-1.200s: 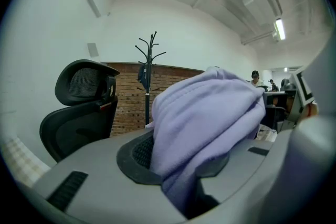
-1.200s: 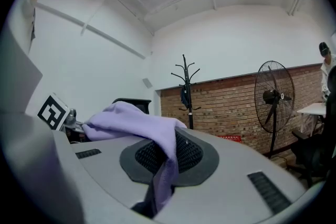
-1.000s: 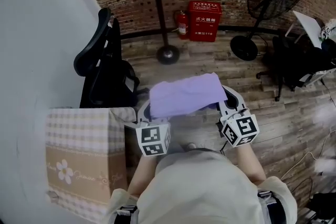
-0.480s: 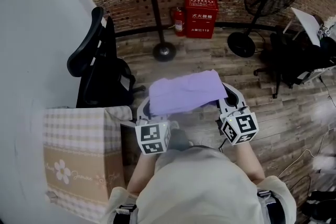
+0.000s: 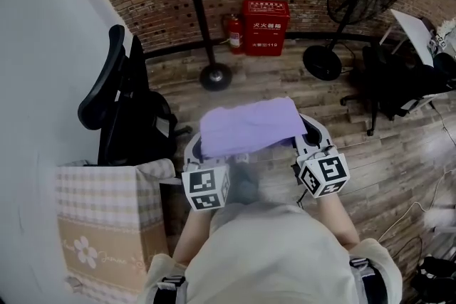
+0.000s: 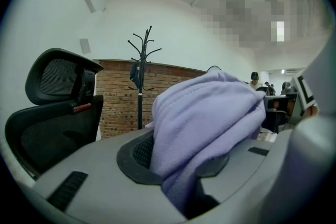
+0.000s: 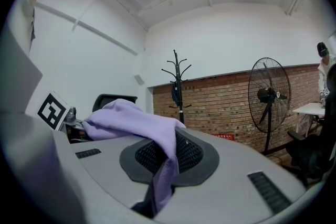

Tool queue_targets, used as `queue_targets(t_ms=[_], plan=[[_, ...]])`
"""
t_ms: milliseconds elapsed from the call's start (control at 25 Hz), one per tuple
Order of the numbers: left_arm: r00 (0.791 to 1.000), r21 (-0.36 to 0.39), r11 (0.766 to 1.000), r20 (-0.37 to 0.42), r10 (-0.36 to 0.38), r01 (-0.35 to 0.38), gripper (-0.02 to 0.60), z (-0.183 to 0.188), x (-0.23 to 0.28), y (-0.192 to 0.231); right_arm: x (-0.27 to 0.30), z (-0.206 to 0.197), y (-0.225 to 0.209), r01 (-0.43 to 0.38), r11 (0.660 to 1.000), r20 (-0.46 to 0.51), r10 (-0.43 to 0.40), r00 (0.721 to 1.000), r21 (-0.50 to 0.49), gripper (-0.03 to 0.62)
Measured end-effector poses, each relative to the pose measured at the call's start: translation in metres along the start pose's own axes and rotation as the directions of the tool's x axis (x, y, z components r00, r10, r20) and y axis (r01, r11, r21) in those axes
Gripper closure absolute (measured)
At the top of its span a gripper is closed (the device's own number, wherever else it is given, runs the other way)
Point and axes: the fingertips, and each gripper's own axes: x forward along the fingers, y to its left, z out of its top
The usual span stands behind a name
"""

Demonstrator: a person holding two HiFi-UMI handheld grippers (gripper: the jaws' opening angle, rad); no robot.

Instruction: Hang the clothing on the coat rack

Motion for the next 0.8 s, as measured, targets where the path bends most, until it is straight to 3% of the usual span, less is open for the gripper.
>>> queue_targets(t_ms=[800], plan=[[1.0,-0.007,1.0,0.025,-0.014,0.014,0.476,0.07,0.175,0.053,0.169,0.033,-0.079,0.028,1.0,0.026,-0.028,0.999,0.0,0.577]])
